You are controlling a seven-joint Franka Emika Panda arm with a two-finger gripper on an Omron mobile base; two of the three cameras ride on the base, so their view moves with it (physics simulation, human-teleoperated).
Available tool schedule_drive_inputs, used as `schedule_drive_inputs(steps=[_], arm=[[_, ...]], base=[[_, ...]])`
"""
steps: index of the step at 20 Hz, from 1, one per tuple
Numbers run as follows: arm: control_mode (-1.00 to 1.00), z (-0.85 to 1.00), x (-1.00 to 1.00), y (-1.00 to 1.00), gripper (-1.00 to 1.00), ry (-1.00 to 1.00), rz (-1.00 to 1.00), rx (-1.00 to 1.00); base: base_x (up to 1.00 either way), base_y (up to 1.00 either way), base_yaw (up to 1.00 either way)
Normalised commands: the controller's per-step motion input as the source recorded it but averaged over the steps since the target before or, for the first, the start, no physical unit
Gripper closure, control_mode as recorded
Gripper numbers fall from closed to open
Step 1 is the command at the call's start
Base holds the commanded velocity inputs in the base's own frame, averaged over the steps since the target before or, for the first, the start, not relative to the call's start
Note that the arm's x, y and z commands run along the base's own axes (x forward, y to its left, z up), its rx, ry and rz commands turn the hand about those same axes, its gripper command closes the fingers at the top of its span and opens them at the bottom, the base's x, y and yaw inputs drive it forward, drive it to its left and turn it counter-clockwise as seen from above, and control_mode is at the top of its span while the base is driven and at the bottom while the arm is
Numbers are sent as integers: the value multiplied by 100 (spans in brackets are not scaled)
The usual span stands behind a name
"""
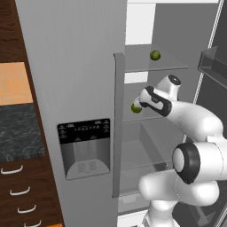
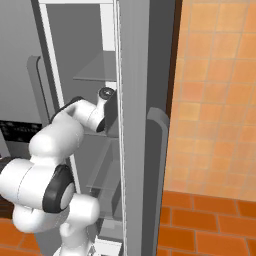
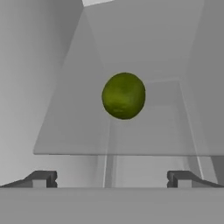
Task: Place one lime and one steak in each tupperware on the nearby counter, to pack two identical lunches.
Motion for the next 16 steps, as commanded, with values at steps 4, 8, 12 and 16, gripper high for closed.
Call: schedule_drive_inputs(steps=[4,8,12,16], arm=[[-100,-42,31,0,-100,0,0,0],[-100,-36,41,0,-100,0,0,0],[-100,-25,52,0,-100,0,0,0],[-100,-28,48,0,-100,0,1,0]], base=[[0,0,0],[0,0,0],[0,0,0],[0,0,0]])
